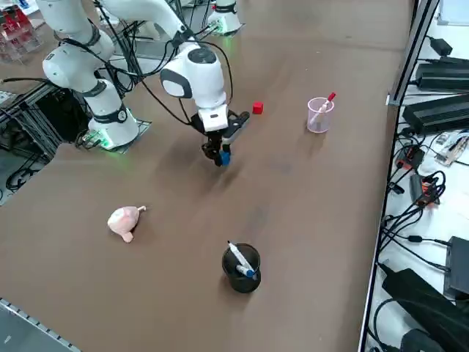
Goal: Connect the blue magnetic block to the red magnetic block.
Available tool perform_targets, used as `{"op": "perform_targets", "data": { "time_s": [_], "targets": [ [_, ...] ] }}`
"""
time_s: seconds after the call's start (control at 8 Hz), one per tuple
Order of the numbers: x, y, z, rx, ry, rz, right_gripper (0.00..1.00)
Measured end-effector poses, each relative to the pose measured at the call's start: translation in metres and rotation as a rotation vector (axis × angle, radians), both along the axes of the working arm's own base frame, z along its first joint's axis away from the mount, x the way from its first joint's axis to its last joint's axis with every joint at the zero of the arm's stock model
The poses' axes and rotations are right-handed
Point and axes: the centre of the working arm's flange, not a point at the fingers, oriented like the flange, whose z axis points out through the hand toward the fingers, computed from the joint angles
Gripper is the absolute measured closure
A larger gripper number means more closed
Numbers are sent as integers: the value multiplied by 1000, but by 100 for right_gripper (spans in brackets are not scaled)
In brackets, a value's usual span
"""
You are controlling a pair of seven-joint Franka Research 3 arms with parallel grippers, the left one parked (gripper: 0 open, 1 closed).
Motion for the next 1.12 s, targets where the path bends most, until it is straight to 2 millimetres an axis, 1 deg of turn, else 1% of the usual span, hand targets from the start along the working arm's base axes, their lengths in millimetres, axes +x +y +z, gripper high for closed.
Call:
{"op": "perform_targets", "data": {
  "time_s": [0.25, 0.5, 0.75, 1.0, 1.12],
  "targets": [
    [10, 9, -11, 1, 11, 21, 53],
    [13, 19, -23, 1, 29, 46, 53],
    [16, 24, -27, 0, 34, 58, 53],
    [18, 25, -27, -1, 38, 63, 50],
    [20, 26, -27, -1, 37, 65, 39]
  ]
}}
